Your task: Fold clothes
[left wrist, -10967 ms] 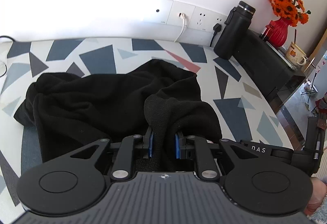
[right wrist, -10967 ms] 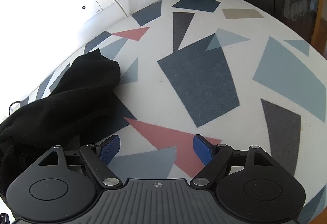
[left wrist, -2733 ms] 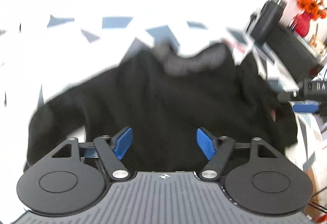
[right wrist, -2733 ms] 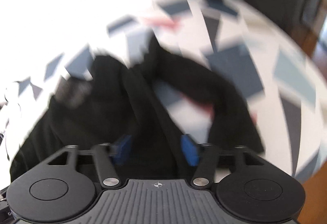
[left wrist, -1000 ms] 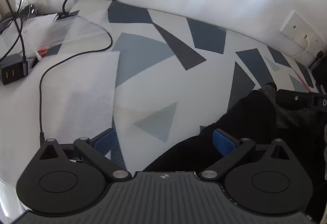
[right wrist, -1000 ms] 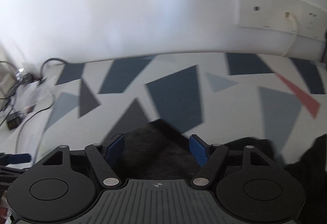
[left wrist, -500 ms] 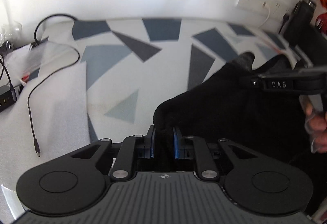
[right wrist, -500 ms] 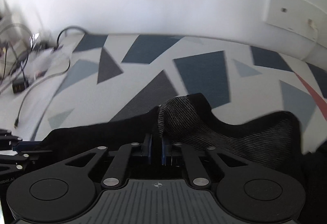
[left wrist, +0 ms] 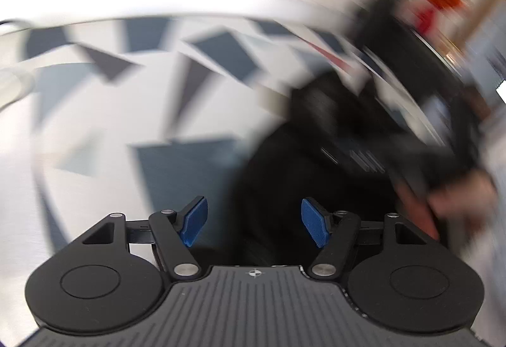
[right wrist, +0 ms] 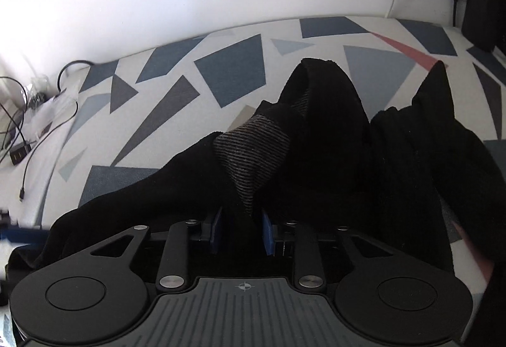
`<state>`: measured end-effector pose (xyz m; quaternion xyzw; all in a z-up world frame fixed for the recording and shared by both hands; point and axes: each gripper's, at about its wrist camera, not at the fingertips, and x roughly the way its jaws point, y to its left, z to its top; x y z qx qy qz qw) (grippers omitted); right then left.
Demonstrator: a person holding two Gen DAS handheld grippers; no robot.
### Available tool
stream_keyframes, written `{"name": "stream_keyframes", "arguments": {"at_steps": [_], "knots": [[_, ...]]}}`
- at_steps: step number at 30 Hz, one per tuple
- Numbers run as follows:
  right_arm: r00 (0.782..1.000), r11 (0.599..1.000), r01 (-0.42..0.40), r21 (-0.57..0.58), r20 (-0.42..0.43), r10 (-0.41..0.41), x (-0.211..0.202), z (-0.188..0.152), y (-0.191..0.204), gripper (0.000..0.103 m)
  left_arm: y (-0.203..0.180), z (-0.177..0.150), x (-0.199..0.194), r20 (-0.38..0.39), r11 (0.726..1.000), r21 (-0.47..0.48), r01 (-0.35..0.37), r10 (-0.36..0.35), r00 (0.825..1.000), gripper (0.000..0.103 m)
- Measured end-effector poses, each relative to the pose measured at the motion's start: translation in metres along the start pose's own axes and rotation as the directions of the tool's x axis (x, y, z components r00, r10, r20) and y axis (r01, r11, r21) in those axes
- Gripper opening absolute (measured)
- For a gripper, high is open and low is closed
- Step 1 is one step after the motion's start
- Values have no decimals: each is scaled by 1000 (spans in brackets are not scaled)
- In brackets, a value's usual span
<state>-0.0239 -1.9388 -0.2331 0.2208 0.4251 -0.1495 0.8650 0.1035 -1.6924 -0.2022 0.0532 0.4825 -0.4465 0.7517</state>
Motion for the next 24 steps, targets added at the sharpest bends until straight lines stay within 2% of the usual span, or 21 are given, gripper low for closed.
{"name": "stream_keyframes", "arguments": {"at_steps": [2,4,7,8,9,11,15,17,19,20,21,22,23,24], "knots": [[1000,1000,-6,-4,5,6,0,-2,1,19,19,7,11,1,994,-111,8,-8,1000,65],[1000,1000,-8,-9,8,8,-1,-3,2,17,31,10,27,-32,980,-198,34,-41,999,62],[1000,1000,-9,-13,6,9,-1,-2,3,16,27,9,43,-68,980,-195,36,-50,996,52],[1000,1000,-11,-12,2,11,-1,-1,3,16,22,8,44,-65,984,-174,39,-51,997,41],[1000,1000,-12,-10,-2,12,-2,-1,3,14,18,7,45,-75,985,-168,47,-60,995,14],[1000,1000,-3,-14,-11,3,-3,1,4,12,14,5,41,-66,983,-185,14,-27,997,10],[999,995,45,-90,18,-44,-13,9,22,8,10,7,12,44,975,-220,-38,49,998,8],[997,990,28,-139,70,-18,-19,20,37,8,5,16,-12,144,974,-198,-109,139,980,8],[991,984,-2,-180,131,26,-23,33,53,8,-2,22,-38,261,964,-163,-210,247,933,8],[985,980,-16,-199,163,49,-23,40,61,8,-3,22,-45,290,953,-155,-262,298,909,8],[979,976,-26,-216,192,68,-24,47,69,19,-5,22,-53,319,938,-148,-314,346,882,9],[977,975,-7,-222,208,54,-21,49,74,42,-5,21,-57,330,921,-150,-359,389,860,13],[974,974,13,-227,223,39,-18,52,78,53,0,17,-54,302,907,-166,-388,421,855,14],[971,972,32,-232,239,25,-15,54,83,63,5,12,-49,266,892,-182,-415,450,852,24]]}}
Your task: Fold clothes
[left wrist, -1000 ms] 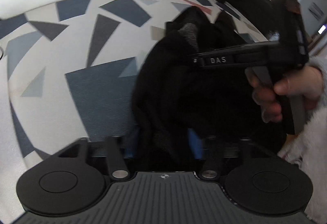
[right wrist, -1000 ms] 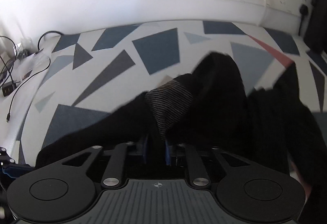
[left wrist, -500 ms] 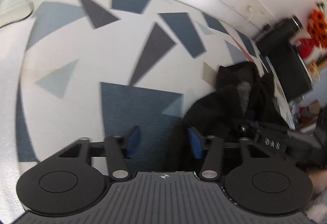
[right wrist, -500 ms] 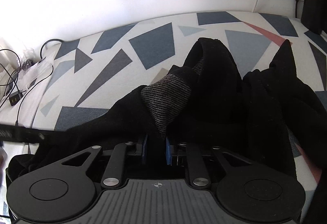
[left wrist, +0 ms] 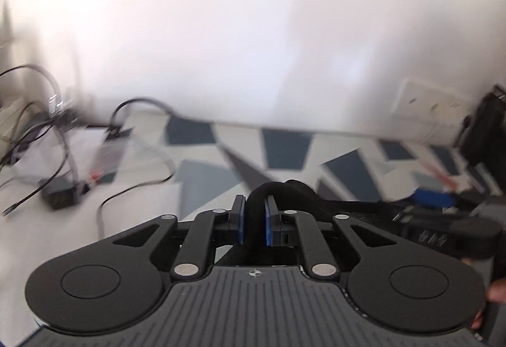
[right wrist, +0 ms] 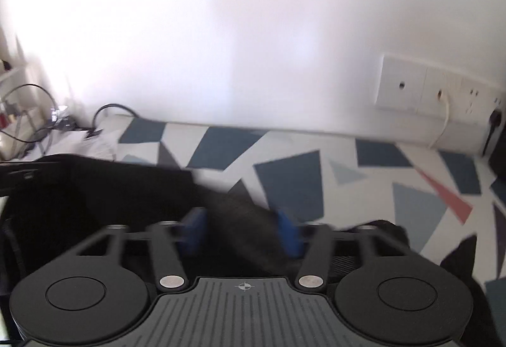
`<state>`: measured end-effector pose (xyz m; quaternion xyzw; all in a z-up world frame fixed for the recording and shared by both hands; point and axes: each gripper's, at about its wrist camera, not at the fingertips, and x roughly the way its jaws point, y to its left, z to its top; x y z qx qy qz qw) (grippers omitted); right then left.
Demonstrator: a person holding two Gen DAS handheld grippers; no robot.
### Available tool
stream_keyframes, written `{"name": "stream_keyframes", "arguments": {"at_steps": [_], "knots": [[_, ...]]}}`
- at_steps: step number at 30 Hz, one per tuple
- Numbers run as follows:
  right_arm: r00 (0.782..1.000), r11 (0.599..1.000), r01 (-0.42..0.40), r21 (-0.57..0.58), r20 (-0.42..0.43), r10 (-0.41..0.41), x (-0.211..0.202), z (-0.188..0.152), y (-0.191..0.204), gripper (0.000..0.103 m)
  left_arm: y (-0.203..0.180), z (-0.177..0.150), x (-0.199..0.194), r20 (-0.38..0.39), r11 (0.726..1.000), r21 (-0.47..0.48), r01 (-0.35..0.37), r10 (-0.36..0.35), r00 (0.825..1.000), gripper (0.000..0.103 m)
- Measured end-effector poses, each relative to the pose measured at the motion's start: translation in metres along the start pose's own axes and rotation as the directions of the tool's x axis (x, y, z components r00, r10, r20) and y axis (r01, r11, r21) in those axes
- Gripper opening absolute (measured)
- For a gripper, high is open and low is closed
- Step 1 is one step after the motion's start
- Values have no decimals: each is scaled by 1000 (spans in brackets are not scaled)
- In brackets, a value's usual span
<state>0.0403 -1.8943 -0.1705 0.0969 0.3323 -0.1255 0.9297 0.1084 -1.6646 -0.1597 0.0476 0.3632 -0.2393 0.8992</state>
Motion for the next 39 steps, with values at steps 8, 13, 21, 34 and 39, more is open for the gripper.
{"name": "stream_keyframes", "arguments": {"at_steps": [8,13,21,34,39], "knots": [[982,998,56,32,-182,-49,22,-24,-16,62,41,-47,23,-203,991,-105,-83,60,977,69],[974,997,67,35,-220,-58,26,-34,-15,62,48,-50,35,-258,987,-147,-61,22,966,70],[967,985,141,101,-227,-115,13,-44,-31,63,36,-54,51,-269,988,24,-150,151,951,37],[943,883,321,342,-205,-263,-21,-58,-94,76,-12,6,39,-102,979,47,-199,203,974,82],[927,855,372,361,-182,-327,-37,-72,-110,79,-76,24,55,-108,985,125,117,-104,989,83]]}}
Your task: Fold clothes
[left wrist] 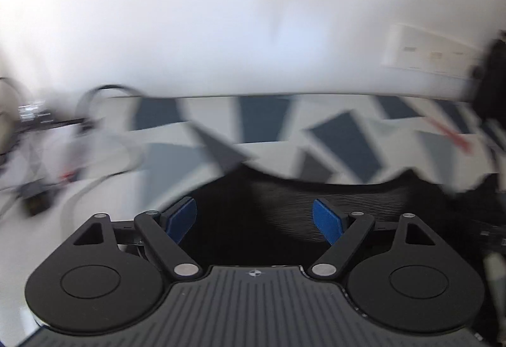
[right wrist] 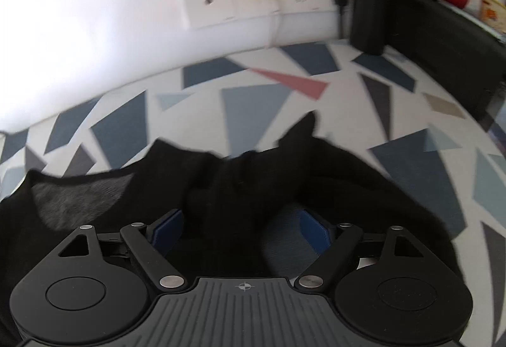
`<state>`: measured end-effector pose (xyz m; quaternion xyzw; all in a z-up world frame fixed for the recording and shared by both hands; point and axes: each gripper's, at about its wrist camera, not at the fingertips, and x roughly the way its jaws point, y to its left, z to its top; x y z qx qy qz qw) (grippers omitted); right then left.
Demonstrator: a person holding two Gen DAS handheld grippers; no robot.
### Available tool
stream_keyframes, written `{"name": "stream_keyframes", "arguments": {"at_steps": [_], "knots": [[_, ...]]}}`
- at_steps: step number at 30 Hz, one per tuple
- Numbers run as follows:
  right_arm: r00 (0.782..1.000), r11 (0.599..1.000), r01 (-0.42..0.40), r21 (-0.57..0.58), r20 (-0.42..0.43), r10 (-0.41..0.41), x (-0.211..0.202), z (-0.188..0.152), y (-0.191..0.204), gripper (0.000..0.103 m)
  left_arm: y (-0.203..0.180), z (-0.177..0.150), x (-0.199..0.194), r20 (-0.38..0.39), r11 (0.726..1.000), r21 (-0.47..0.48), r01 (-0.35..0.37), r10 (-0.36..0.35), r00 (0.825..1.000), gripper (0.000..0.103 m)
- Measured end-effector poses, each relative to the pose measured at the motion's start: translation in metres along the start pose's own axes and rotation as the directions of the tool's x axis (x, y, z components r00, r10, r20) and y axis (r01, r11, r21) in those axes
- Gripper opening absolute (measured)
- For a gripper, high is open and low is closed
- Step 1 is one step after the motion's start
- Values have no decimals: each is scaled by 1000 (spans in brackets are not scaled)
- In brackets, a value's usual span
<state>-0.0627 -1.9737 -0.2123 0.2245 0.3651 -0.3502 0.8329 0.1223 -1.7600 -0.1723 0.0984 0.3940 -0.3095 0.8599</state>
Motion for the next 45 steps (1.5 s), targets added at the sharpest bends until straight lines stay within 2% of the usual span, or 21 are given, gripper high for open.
{"name": "stream_keyframes", "arguments": {"at_steps": [2,4,7,9,12,14,16,17,18,20,22,24,26,29,32,33,36,38,40,42,45], "knots": [[1000,999,14,34,19,-15,-5,1,-15,78,-20,11,16,-28,988,-6,155,-155,988,77],[999,997,19,70,37,-22,-8,3,-31,74,-40,26,36,-67,956,-34,290,-292,954,52],[999,994,4,110,47,-10,-5,14,-49,69,-72,46,73,-166,920,-102,378,-391,906,51],[999,993,-13,119,31,10,4,23,-56,68,-96,52,92,-222,913,-97,397,-409,885,56],[999,987,-53,151,15,51,18,38,-62,68,-127,50,103,-250,932,13,361,-347,904,78],[996,975,-94,199,23,91,24,43,-67,61,-139,48,110,-244,941,64,332,-308,920,81],[994,965,-111,237,4,114,33,47,-70,41,-144,45,118,-260,942,64,330,-303,917,81],[993,963,-107,249,-19,116,38,49,-70,38,-143,45,121,-271,940,49,337,-313,910,80],[992,962,-105,251,-41,119,43,50,-70,38,-142,44,123,-281,938,32,346,-323,904,75],[990,959,-112,260,-54,130,49,50,-71,35,-140,44,128,-298,939,20,343,-321,899,52],[988,956,-122,267,-59,142,52,49,-71,18,-138,44,131,-310,948,14,317,-297,903,7],[990,959,-126,254,-36,139,48,50,-71,5,-131,45,128,-266,955,-9,297,-289,920,6],[990,956,-137,259,76,122,31,50,-74,5,-123,50,122,-208,955,-34,295,-295,933,5],[942,951,-195,241,315,113,-9,52,-81,5,-116,65,112,-123,952,-55,300,-304,945,5],[925,969,-76,235,380,-20,-31,44,-84,6,-120,72,114,-89,971,-3,240,-239,967,5],[938,968,-20,252,339,-69,-31,38,-87,13,-121,73,117,-90,975,8,224,-223,971,5],[994,958,-1,285,102,-29,-9,15,-107,17,-116,67,129,-113,982,6,187,-185,976,5],[997,958,79,277,-9,-80,2,4,-113,20,-112,61,133,-126,986,-1,167,-166,978,5],[993,954,110,280,-58,-98,6,-2,-118,36,-108,54,135,-142,988,-3,154,-153,978,5],[988,947,147,285,-93,-125,9,-8,-119,46,-106,48,137,-155,989,2,150,-147,977,5],[981,959,178,221,-119,-155,13,-12,-109,52,-105,44,136,-165,989,4,150,-147,975,5]]}}
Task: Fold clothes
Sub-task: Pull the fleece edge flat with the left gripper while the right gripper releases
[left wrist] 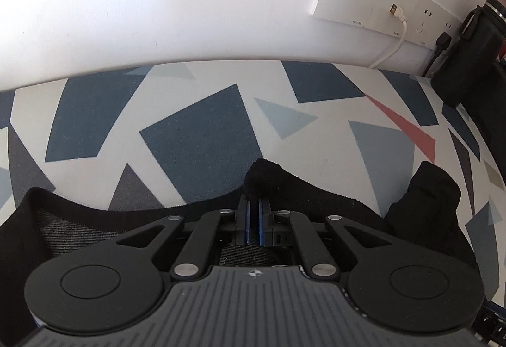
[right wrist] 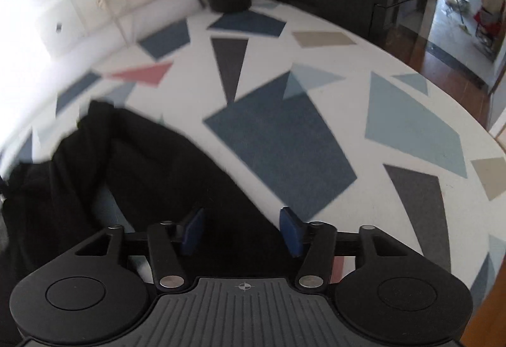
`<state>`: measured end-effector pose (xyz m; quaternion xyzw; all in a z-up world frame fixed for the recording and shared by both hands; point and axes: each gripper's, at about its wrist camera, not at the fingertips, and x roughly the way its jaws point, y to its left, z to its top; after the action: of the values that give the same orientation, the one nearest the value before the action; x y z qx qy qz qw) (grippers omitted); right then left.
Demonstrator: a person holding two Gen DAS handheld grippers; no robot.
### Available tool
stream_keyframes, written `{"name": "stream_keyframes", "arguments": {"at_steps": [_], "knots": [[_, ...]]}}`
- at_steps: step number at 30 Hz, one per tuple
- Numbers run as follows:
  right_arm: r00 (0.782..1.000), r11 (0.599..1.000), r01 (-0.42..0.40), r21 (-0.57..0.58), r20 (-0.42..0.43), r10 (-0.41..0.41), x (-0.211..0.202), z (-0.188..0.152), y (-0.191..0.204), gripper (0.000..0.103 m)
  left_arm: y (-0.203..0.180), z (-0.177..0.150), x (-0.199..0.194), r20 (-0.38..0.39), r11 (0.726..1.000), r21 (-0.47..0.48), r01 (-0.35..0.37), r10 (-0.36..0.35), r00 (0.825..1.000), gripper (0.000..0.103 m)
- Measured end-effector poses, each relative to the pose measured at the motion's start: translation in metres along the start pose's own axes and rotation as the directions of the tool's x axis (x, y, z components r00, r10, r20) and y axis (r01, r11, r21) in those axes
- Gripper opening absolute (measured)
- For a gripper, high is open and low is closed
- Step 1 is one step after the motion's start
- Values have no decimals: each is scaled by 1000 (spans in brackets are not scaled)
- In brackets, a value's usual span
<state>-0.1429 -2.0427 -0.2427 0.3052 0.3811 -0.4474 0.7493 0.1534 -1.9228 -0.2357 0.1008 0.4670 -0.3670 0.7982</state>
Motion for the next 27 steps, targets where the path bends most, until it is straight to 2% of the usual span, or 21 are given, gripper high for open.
{"name": "stream_keyframes", "arguments": {"at_steps": [2,3,4,5,6,7,9,10,11,13,15,16,17,18,20,21,24,27], "knots": [[1000,999,15,-42,-2,-15,3,0,7,53,0,-1,-1,-4,1000,-1,1,-1,1000,5],[1000,998,19,-59,0,-20,4,0,10,48,0,-2,-1,-6,1000,-3,1,-1,1000,5],[1000,997,22,-75,2,-22,6,2,13,35,0,-3,-2,-7,1000,-4,1,-1,1000,5],[1000,997,11,-81,4,-11,7,5,12,25,1,-4,-2,-8,1000,-6,0,0,1000,5],[1000,996,-2,-87,5,2,10,9,12,4,1,-4,-3,-10,1000,-10,-1,1,1000,5],[1000,995,-25,-92,9,26,15,18,13,4,1,-5,-4,-12,1000,-18,-2,1,1000,5],[995,998,-13,-64,94,19,19,42,18,4,4,-6,-7,-16,999,-40,-1,0,1000,5],[973,999,15,-39,232,-5,3,48,19,4,6,-7,-9,-17,999,-54,8,-9,1000,5],[931,999,39,-11,365,-32,-13,55,19,4,7,-8,-11,-19,998,-64,22,-23,1000,5],[812,996,93,19,578,-86,-44,56,19,4,8,-12,-14,-24,997,-70,33,-35,999,5],[835,982,188,7,525,-164,-40,41,13,10,8,-16,-16,-28,997,-73,35,-37,999,5],[843,972,235,-1,498,-203,-38,33,10,29,8,-19,-16,-30,997,-74,36,-38,999,5],[854,961,275,-8,461,-241,-35,25,7,42,8,-21,-17,-32,996,-75,37,-39,999,5],[901,962,272,2,350,-255,-23,20,-3,50,8,-23,-18,-34,996,-76,38,-41,999,5],[949,964,253,81,175,-264,-5,14,-23,45,8,-24,-20,-33,997,-65,37,-39,999,5],[958,960,244,138,116,-261,0,14,-31,45,8,-25,-21,-32,998,-60,36,-37,999,5],[974,952,170,253,102,-201,-3,19,-43,46,9,-26,-23,-31,998,-60,34,-35,999,5],[977,944,112,310,138,-161,-7,33,-48,55,11,-28,-24,-30,998,-60,30,-32,999,5]]}}
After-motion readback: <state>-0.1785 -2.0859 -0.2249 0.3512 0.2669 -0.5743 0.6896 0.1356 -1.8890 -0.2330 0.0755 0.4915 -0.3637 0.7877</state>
